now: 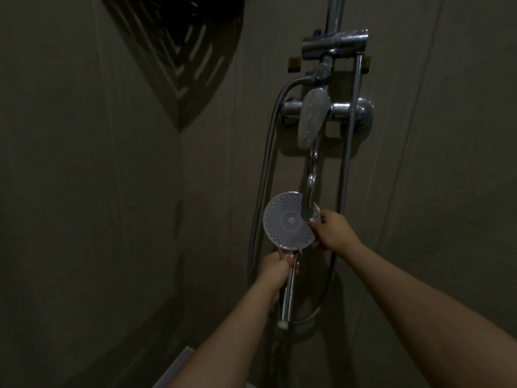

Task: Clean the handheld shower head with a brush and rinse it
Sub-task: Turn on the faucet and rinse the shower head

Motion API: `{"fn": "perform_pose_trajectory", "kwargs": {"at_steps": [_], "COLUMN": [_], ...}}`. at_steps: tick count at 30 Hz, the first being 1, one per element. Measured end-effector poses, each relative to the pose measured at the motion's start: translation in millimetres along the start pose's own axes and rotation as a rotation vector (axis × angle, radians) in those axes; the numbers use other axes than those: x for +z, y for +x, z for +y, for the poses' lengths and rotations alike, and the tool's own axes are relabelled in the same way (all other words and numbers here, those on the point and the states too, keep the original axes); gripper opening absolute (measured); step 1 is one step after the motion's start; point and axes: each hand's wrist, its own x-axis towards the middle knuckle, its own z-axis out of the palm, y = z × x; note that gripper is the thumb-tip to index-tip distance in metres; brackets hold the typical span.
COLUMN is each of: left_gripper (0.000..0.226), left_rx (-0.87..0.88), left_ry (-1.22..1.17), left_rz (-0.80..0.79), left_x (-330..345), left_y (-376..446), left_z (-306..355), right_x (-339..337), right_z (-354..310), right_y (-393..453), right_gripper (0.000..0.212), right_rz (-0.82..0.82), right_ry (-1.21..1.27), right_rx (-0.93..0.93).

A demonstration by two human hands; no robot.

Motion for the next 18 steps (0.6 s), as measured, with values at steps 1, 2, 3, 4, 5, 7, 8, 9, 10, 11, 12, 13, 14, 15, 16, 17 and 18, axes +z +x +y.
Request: {"fn": "perform_pose_trajectory", "kwargs": {"at_steps": [1, 2, 3, 4, 5, 7, 8, 9, 10, 11, 12, 13, 14, 15, 16, 17, 18], "left_gripper": [0.017, 0.016, 0.015, 0.013, 0.012, 0.010, 0.012, 0.015, 0.016, 0.017, 0.016, 0.014, 0.012, 0.010, 0.009, 0.010, 0.013], "left_rx": [0.009, 0.016, 0.020, 0.026, 0.031, 0.037, 0.036, 0.034, 0.035, 0.040, 0.050, 0.061, 0.070, 0.077, 0.086, 0.096, 0.105], "left_ry": [0.008, 0.019, 0.026, 0.028, 0.027, 0.017, 0.009, -0.001, -0.010, -0.007, 0.003, 0.015, 0.029, 0.044, 0.057, 0.065, 0.071], "left_rz": [0.004, 0.008, 0.014, 0.023, 0.034, 0.061, 0.070, 0.076, 0.080, 0.088, 0.096, 0.098, 0.094, 0.084, 0.072, 0.063, 0.058], "left_x": [0.3, 0.6, 0.8, 0.7, -0.1, -2.5, -4.0, -5.5, -6.4, -7.3, -8.3, -9.7, -11.0, -12.5, -13.6, -14.4, -14.7], "left_y": [0.6, 1.2, 1.9, 2.7, 2.9, 3.2, 3.6, 3.4, 2.8, 2.1, 2.2, 2.6, 2.5, 1.6, 1.0, 0.7, 0.7], "left_z": [1.4, 2.5, 2.9, 2.5, 1.9, -0.8, -1.8, -2.3, -2.2, -1.4, -0.6, 0.3, 1.1, 2.0, 2.1, 1.8, 1.3], "right_x": [-0.8, -2.7, -6.3, -10.9, -16.4, -25.6, -27.5, -27.7, -27.5, -27.8, -28.9, -31.4, -35.4, -39.8, -44.3, -47.9, -49.5], "right_z": [-1.4, -2.4, -5.4, -7.9, -11.7, -21.0, -26.0, -30.8, -35.7, -41.1, -47.2, -53.8, -62.3, -70.5, -78.8, -86.6, -92.9], "right_y": [-1.0, -2.0, -3.2, -1.6, -0.7, -1.7, -2.9, -4.3, -6.2, -7.0, -6.4, -3.3, -1.3, 2.0, 4.3, 5.8, 6.7], "right_gripper": [0.021, 0.023, 0.025, 0.027, 0.030, 0.033, 0.034, 0.034, 0.035, 0.036, 0.038, 0.039, 0.039, 0.038, 0.036, 0.034, 0.031], "right_rz": [0.068, 0.154, 0.253, 0.343, 0.393, 0.394, 0.362, 0.337, 0.330, 0.353, 0.414, 0.491, 0.556, 0.586, 0.589, 0.571, 0.542], "right_ry": [-0.048, -0.082, -0.068, 0.001, 0.090, 0.190, 0.194, 0.173, 0.130, 0.091, 0.076, 0.088, 0.133, 0.183, 0.207, 0.201, 0.173], "right_rx": [-0.010, -0.016, -0.006, -0.005, -0.016, -0.085, -0.122, -0.144, -0.153, -0.166, -0.179, -0.191, -0.198, -0.207, -0.220, -0.229, -0.228]}}
